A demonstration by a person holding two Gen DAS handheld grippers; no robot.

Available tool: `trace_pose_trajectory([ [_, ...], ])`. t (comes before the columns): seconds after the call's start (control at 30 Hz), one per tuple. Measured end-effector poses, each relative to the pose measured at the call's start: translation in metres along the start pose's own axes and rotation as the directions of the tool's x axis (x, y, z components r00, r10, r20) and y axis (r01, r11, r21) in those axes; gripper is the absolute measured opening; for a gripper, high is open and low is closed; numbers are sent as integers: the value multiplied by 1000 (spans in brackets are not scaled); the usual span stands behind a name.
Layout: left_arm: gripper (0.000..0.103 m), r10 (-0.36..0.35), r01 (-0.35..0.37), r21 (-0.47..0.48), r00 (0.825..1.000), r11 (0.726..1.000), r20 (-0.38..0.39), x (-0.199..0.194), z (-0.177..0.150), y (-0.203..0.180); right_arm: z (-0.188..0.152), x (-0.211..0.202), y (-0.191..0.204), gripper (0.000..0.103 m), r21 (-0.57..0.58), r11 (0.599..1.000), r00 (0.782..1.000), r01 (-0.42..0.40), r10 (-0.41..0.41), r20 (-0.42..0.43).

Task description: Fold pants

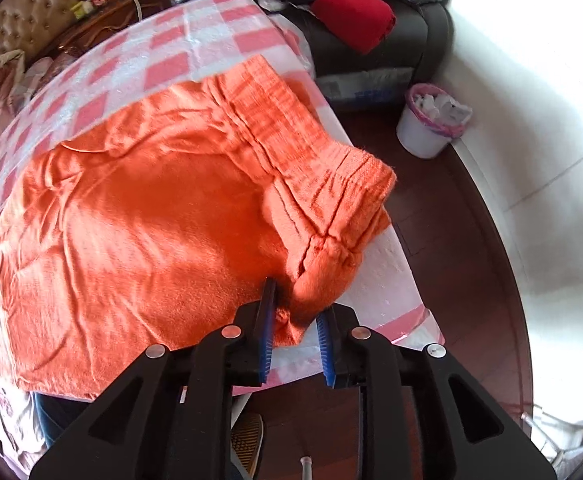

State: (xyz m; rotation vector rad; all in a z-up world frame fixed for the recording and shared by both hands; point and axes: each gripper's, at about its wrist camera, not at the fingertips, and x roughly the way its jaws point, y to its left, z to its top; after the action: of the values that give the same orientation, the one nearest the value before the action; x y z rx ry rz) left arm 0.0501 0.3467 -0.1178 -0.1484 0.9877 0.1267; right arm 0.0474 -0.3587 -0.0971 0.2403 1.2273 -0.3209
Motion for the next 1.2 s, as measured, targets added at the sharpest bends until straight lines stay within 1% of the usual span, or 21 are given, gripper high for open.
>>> trace_pose_trajectory([
  [0.03, 3, 0, 0, -2, 1000, 1000, -24, 7, -3, 1, -1, 1, 1, 21, -8, 1000, 1000, 0, 0, -3],
  [0.1, 13, 6, -6, -21, 1000, 1000, -17, 6, -1, 5, -4, 10, -1, 21, -10, 1000, 1000, 7, -7, -17],
  [0.17, 57, -44, 45, -81, 999, 996, 12, -3, 6, 12, -5, 9, -5, 23, 0, 1000, 1000, 0, 0, -9],
  [0.27, 66, -155, 157, -148, 988, 976, 22, 8, 33, 23, -5, 10, -6, 25, -9, 1000, 1000, 2, -2, -8],
  [0.33, 69, -242, 236, -206, 970, 950, -3, 39, 52, 36, -5, 11, -6, 26, -5, 1000, 1000, -1, 1, -3],
  [0.4, 66, -332, 300, -307, 942, 903, -56, 74, 61, 53, -7, 11, -7, 30, 2, 1000, 1000, -7, 7, 4],
  [0.43, 64, -407, 360, -344, 910, 867, -74, 89, 64, 60, -8, 10, -9, 41, 8, 1000, 1000, -6, 6, 8],
  [0.47, 47, -479, 431, -350, 875, 832, -62, 96, 66, 63, -9, 10, -14, 53, 19, 1000, 1000, 9, -9, 17],
  [0.5, 35, -532, 486, -349, 845, 801, -45, 98, 70, 66, -11, 10, -20, 57, 41, 999, 1000, 13, -14, 24],
  [0.53, 9, -531, 489, -337, 847, 804, -38, 95, 76, 66, -13, 11, -24, 58, 62, 998, 1000, -2, 0, 26],
  [0.57, 6, -497, 462, -305, 867, 833, -44, 92, 83, 64, -16, 13, -33, 59, 103, 994, 999, -49, 47, 26],
  [0.63, 6, -473, 447, -256, 880, 857, -47, 89, 98, 58, -19, 12, -40, 59, 133, 987, 995, -95, 90, 43],
  [0.73, 6, -410, 390, -206, 910, 898, -64, 94, 122, 45, -19, 11, -38, 62, 119, 989, 995, -93, 89, 40],
  [0.8, 6, -378, 356, -200, 922, 913, -82, 102, 131, 42, -17, 8, -38, 63, 125, 986, 994, -110, 107, 27],
  [0.87, 13, -351, 323, -223, 931, 920, -99, 112, 135, 43, -15, -5, -45, 66, 141, 980, 988, -143, 133, 77],
  [0.9, 14, -318, 287, -234, 942, 929, -105, 113, 134, 44, -12, -10, -49, 67, 149, 976, 984, -159, 145, 99],
  [0.97, 38, -288, 255, -257, 952, 932, -101, 106, 128, 45, -5, -11, -59, 67, 170, 960, 972, -222, 204, 116],
  [1.03, 39, -229, 209, -251, 972, 945, -51, 84, 121, 37, 3, -7, -64, 65, 178, 945, 959, -276, 260, 109],
  [1.07, 39, -206, 194, -238, 978, 952, -22, 69, 117, 30, 9, -1, -63, 46, 176, 935, 951, -308, 296, 92],
  [1.13, 43, -183, 184, -220, 983, 958, 26, 41, 106, 9, 16, 6, -62, 19, 195, 924, 945, -328, 322, 66],
  [1.2, 48, -216, 223, -176, 975, 959, 60, 15, 93, -22, 28, -7, -53, 15, 152, 902, 914, -405, 391, 112],
])
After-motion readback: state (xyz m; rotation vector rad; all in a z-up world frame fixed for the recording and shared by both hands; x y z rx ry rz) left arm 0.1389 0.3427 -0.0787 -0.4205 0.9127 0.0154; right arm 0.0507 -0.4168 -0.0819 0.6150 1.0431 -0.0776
